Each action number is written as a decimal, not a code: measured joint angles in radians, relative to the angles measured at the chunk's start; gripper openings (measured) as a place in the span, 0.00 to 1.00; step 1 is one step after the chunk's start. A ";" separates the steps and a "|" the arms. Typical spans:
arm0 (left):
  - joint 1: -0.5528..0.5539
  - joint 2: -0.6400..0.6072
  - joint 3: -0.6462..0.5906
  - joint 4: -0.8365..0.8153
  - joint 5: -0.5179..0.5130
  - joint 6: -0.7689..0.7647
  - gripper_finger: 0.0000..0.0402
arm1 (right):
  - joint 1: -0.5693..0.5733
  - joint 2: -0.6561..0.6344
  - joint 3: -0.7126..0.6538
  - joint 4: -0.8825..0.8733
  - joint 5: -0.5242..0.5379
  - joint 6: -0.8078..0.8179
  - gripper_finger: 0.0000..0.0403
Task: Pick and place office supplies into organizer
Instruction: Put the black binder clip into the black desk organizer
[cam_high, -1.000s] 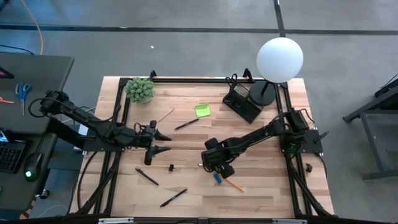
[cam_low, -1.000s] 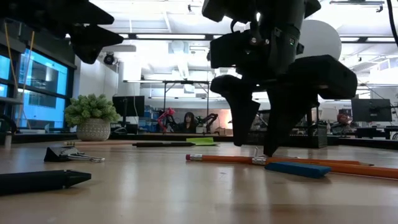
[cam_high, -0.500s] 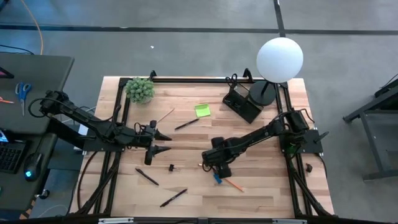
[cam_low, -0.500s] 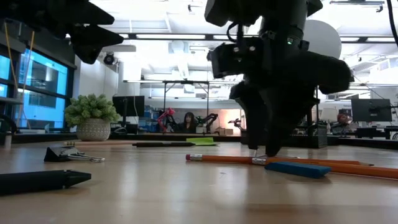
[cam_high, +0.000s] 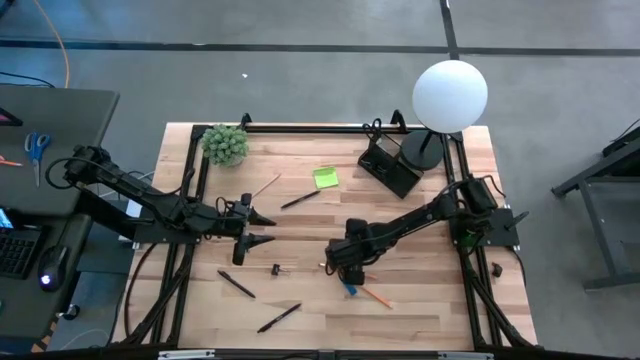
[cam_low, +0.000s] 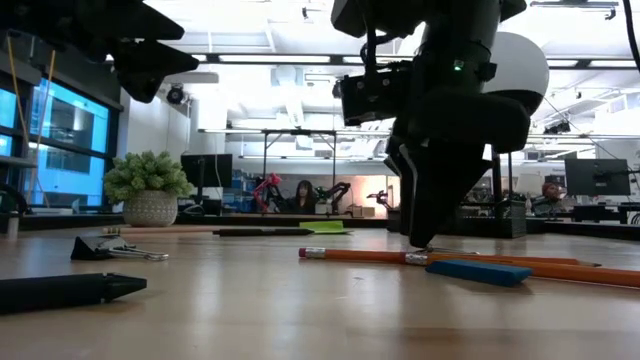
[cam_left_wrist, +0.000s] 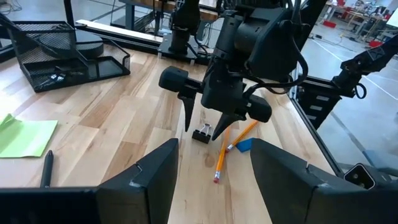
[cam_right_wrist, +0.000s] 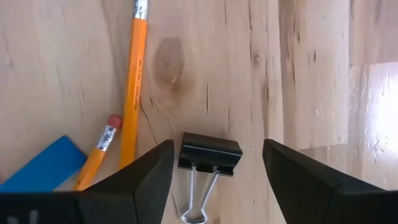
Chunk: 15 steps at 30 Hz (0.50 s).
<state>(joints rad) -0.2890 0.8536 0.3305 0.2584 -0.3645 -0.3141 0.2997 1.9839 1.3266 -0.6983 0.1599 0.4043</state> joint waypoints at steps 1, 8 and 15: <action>0.000 0.000 0.000 0.000 0.000 0.000 0.47 | 0.003 0.000 0.000 0.000 0.002 0.017 0.59; 0.000 0.000 0.000 0.000 0.000 0.002 0.47 | 0.015 0.000 0.000 0.000 0.043 0.096 0.59; 0.000 0.000 0.000 0.001 0.000 0.002 0.47 | 0.025 0.044 0.004 0.005 0.026 0.091 0.59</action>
<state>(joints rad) -0.2890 0.8532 0.3306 0.2592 -0.3645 -0.3122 0.3248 2.0280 1.3308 -0.6929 0.1863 0.4957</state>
